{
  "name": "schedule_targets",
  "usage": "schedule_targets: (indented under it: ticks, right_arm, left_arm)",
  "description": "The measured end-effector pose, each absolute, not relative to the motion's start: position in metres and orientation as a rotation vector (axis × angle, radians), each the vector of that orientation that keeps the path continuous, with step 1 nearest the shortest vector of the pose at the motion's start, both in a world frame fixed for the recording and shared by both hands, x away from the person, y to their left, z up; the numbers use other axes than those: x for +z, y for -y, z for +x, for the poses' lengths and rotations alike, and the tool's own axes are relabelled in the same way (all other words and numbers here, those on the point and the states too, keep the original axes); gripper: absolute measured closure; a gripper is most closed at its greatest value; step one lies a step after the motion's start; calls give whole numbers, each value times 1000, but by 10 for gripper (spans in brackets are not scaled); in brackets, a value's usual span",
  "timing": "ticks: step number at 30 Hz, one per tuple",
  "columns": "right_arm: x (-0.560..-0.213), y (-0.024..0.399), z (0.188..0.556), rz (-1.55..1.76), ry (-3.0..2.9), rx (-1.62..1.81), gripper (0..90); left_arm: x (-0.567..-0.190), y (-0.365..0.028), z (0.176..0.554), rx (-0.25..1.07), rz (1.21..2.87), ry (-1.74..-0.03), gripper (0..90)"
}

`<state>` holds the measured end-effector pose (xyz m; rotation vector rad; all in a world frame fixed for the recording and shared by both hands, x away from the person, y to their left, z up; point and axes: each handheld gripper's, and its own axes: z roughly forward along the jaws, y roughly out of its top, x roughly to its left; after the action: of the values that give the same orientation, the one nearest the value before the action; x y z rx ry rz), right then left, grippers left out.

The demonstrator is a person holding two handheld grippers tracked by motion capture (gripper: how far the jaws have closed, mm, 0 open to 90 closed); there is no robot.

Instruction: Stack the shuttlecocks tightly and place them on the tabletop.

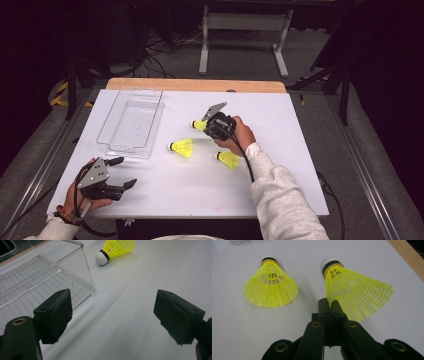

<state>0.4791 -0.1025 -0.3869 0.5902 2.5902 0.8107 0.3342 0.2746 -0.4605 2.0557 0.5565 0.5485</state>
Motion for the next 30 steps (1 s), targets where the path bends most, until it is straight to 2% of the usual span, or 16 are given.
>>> schedule_targets:
  ticks: [14, 30]
  right_arm:
    - [-385, 113, 446, 510, -2663, 825, 900]
    - [-393, 104, 434, 447, -2742, 776, 900]
  left_arm:
    - [-460, -274, 334, 550, 2058, -555, 165]
    - [-461, -273, 335, 545, 2064, -554, 165]
